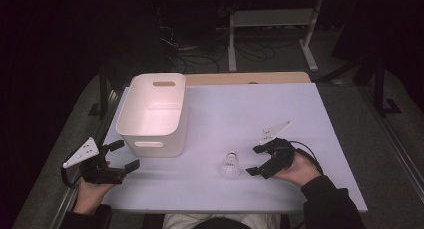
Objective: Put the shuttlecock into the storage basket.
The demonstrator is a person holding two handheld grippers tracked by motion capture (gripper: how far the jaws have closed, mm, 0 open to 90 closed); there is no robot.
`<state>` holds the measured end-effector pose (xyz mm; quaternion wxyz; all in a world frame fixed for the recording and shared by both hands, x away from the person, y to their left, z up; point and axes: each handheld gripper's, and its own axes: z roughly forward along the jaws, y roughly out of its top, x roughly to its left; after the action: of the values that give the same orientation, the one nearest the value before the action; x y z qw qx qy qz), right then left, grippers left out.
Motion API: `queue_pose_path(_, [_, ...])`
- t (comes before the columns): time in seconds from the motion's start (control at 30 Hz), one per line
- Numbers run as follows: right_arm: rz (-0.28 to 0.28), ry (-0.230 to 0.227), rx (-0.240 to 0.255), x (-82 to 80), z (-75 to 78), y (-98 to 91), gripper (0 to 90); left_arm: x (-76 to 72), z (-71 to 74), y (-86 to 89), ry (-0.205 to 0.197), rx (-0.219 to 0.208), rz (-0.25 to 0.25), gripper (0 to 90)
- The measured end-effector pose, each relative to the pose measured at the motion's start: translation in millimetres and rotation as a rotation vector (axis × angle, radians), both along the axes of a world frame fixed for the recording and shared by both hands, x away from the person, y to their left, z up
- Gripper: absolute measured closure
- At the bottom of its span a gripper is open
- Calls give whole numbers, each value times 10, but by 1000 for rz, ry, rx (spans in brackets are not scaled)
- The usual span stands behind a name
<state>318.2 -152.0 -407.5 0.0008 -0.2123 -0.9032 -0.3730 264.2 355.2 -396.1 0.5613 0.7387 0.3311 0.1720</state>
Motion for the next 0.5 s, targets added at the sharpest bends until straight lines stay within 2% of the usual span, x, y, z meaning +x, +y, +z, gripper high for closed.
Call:
queue_pose_path(0.37, [76, 6, -26, 14, -39, 50, 326, 0, 0, 0, 0, 2, -1, 0])
queue_pose_path(0.5, [96, 20, -29, 33, -57, 61, 450, -1, 0, 0, -1, -1, 0, 0])
